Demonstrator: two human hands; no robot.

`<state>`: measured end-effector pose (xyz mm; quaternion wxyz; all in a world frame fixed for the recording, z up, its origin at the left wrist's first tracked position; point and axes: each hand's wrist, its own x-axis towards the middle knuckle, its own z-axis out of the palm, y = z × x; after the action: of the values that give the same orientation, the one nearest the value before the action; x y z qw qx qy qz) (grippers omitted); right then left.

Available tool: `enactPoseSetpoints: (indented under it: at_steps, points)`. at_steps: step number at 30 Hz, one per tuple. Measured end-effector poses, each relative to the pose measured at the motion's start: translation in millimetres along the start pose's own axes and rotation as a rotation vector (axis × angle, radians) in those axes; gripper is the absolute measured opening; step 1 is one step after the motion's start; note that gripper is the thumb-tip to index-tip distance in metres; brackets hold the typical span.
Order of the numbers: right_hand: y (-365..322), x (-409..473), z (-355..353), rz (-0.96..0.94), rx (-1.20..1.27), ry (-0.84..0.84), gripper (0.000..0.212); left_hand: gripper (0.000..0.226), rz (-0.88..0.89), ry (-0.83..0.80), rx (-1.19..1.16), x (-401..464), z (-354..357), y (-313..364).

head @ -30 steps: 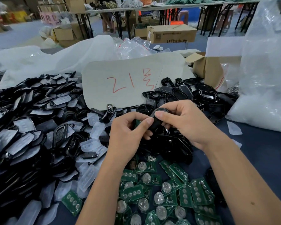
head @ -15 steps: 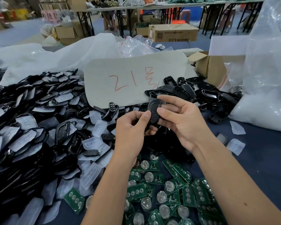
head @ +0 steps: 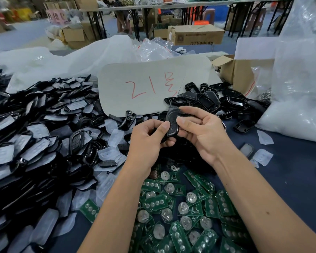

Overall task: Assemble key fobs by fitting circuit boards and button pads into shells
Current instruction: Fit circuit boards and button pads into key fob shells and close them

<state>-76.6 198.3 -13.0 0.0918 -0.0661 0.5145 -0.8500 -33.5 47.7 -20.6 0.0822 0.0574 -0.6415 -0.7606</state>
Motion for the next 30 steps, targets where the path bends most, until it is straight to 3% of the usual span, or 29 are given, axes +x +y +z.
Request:
enactPoseSetpoints:
  at_steps: [3, 6, 10, 14, 18, 21, 25, 30]
  points:
    - [5, -2, 9, -0.06, -0.04, 0.046, 0.034, 0.015, 0.128, 0.076, 0.056, -4, -2, -2]
    - [9, -2, 15, -0.18, -0.246, 0.128, 0.016, 0.012, 0.285, 0.198, 0.257, -2, 0, -4]
    - [9, -4, 22, -0.222, -0.42, 0.204, 0.023, 0.01, 0.48, 0.257, 0.582, 0, 5, -5]
    - [10, -3, 24, -0.18, -0.385, 0.229, 0.027, 0.006, 0.615, 0.28, 0.741, -2, 6, -5]
    - [9, -2, 21, -0.114, -0.304, 0.206, 0.016, 0.004, 0.642, 0.25, 0.776, -2, 6, -5]
    - [5, -1, 16, -0.097, -0.306, 0.166, 0.013, 0.007, 0.549, 0.213, 0.664, -2, 8, -5]
    - [-1, 2, 4, -0.026, -0.206, 0.036, 0.017, 0.03, 0.316, 0.198, 0.246, 1, 8, -3]
    - [-7, 2, -8, 0.07, -0.04, -0.119, 0.038, 0.05, 0.125, 0.165, -0.112, 5, 1, -2]
